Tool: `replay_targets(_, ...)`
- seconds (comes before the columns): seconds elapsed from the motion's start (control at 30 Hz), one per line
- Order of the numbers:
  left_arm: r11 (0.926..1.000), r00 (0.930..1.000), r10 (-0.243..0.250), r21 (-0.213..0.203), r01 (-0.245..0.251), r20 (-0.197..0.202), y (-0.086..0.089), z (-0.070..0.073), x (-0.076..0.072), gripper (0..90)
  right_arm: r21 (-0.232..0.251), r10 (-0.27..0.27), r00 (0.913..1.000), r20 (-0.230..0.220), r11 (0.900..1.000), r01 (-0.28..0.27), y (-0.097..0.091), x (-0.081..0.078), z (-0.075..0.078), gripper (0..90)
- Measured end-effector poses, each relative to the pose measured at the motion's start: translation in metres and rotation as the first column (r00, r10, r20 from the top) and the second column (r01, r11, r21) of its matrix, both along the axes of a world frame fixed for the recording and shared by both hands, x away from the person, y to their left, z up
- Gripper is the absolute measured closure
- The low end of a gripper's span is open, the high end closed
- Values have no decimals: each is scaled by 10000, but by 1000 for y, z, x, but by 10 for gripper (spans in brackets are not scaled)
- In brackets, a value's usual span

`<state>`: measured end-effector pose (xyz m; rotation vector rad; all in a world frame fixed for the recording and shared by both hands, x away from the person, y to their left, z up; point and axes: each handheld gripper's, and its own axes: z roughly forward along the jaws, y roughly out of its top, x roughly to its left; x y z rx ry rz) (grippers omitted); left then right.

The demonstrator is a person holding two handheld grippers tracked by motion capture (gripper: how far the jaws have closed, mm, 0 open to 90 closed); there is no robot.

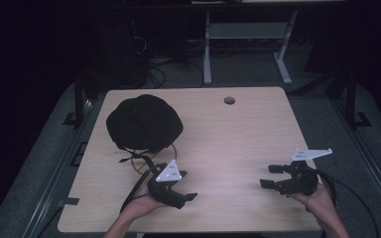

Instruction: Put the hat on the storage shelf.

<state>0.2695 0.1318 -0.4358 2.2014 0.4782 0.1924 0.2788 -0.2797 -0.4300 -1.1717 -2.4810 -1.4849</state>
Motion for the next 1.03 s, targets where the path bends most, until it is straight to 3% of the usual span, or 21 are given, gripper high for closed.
replay_targets(0.77,9988,9988,307,-359,-320,-382,3,0,2,214,-123,-271,9996,-56,9996,270,-13,-34,-26,177)
replay_targets(1.03,9998,9990,61,-196,-70,-442,-4,0,0,212,707,-710,9974,124,9950,699,-24,-51,-30,177)
